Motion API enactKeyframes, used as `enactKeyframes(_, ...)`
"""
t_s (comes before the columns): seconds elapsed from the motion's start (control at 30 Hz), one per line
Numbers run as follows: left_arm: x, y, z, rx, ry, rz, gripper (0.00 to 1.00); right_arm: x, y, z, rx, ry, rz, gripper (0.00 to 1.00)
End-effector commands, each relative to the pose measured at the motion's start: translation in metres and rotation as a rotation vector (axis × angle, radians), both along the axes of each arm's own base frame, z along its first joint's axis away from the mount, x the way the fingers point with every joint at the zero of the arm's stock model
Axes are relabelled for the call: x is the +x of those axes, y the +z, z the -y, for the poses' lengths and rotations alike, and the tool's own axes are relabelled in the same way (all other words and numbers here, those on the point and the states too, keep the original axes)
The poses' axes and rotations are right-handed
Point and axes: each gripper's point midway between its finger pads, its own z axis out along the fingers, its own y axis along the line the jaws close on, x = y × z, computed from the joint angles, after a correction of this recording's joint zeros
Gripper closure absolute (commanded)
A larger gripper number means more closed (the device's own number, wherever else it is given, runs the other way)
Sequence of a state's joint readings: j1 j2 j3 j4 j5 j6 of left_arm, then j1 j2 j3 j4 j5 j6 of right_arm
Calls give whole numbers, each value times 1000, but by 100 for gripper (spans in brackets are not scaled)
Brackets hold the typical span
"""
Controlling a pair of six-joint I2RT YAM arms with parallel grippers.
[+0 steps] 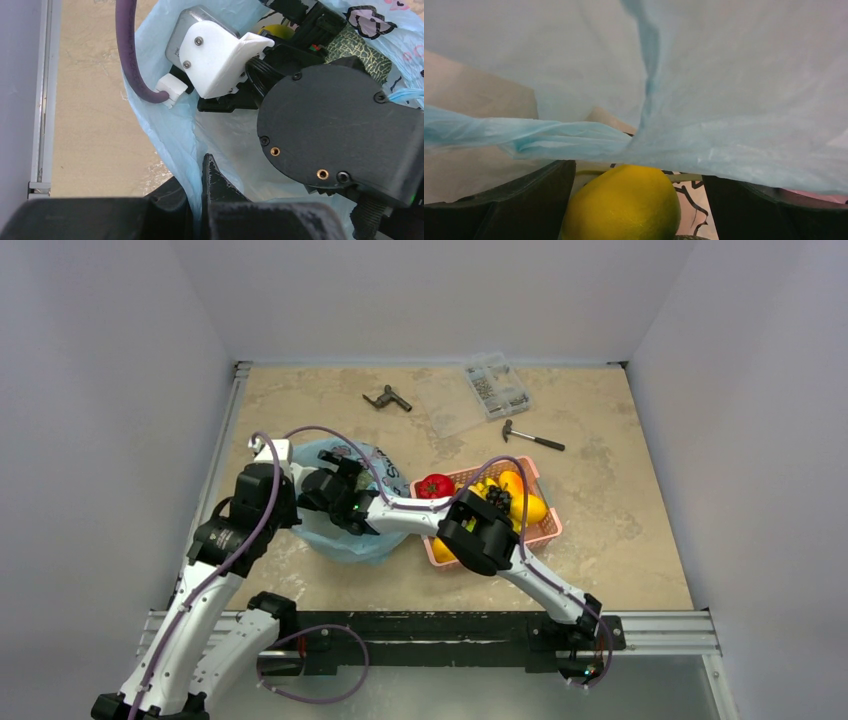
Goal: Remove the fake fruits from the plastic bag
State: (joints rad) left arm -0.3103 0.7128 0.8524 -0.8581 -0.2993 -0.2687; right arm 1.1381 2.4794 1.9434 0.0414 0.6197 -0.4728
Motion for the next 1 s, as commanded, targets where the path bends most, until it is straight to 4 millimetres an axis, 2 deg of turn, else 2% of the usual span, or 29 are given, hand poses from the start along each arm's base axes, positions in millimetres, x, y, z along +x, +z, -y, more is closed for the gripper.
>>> enactKeyframes(0.0,4,7,3,-5,-13,34,100,9,12,3,-5,-33,28,8)
enactKeyframes(0.07,4,5,1,-1,-3,23,100,7,16,3,17,-41,22,22)
enactKeyframes(0.1,4,4,1,0,0,20,100,5,19,1,37,-33,17,26)
enactKeyframes(0.3,2,7,-3,6,21,31,100,-5,43,-10,150,19,-4,42)
enactKeyframes(0.47,3,7,-4,10,21,35,100,-9,63,-17,223,37,-24,60)
enactKeyframes(0.6,3,7,-4,13,22,31,100,-29,90,-24,356,119,-97,75)
enactKeyframes(0.8,2,10,-5,10,24,46,100,-65,122,-25,506,233,-225,89)
enactKeyframes(0.97,2,10,-4,7,19,47,100,-95,135,-13,594,288,-343,91)
